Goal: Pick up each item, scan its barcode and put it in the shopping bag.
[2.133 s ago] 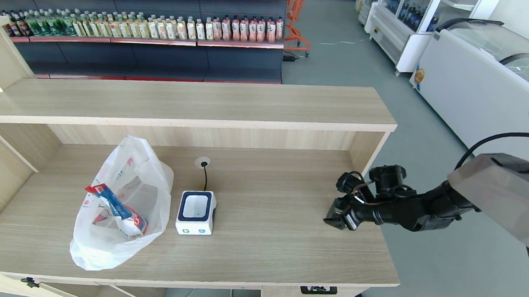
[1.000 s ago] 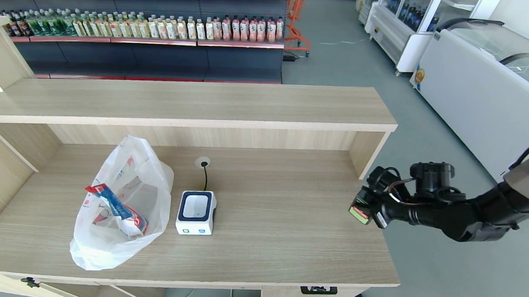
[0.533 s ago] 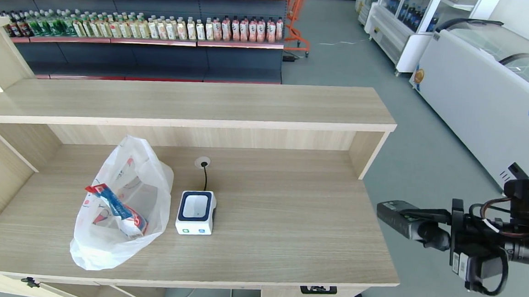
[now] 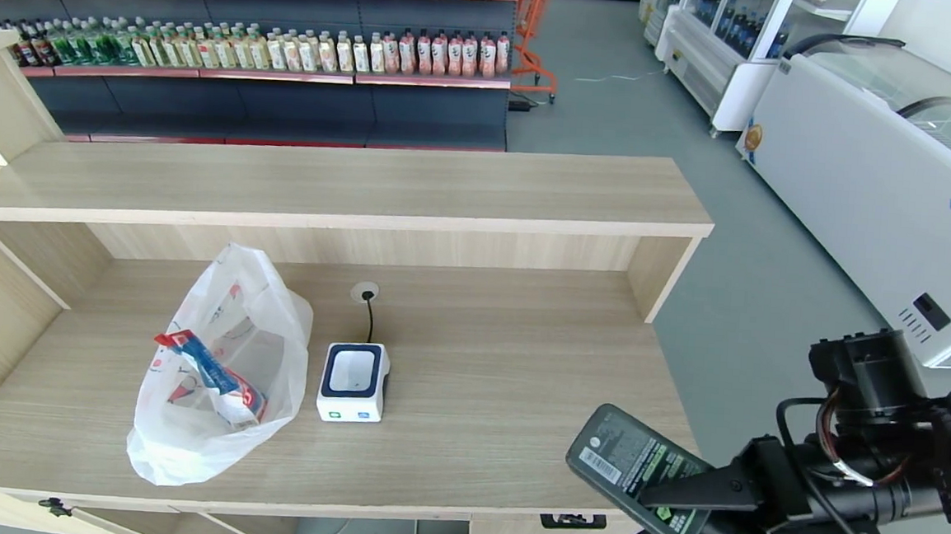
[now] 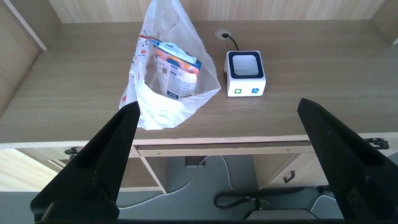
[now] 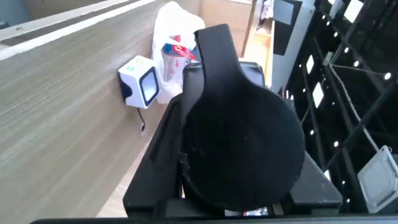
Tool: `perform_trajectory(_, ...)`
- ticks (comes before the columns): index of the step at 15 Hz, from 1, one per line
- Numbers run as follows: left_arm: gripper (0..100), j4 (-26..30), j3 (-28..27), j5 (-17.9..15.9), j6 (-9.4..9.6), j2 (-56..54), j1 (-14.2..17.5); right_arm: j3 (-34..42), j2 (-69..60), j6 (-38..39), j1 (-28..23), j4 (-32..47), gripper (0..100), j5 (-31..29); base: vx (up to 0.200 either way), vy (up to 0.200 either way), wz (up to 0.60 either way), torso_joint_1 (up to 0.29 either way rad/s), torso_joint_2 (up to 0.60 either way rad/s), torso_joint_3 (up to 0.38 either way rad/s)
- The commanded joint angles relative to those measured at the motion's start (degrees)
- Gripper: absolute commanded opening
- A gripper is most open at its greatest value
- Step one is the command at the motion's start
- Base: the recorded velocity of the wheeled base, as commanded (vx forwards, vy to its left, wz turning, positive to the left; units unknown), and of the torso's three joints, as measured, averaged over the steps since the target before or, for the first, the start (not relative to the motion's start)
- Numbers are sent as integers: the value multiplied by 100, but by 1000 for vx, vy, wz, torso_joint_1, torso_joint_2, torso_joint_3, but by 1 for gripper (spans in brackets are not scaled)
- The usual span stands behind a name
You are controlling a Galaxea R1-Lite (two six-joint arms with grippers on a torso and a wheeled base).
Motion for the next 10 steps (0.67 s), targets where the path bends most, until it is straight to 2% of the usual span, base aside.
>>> perform_trajectory(1, 100, -1, 1, 1, -4, -2, 5, 34, -63, -144, 441, 16, 0, 37, 0, 0, 0, 0, 0, 0)
perform_trajectory(5, 100, -1, 1, 1, -4, -2, 5, 227, -169, -478, 1188, 16, 0, 204, 0, 0, 0, 0, 0, 0)
perform_trajectory(10, 100, -1, 1, 1, -4, -2, 5, 332, -265, -586, 1206, -10, 0, 204, 0, 0, 0, 0, 0, 0)
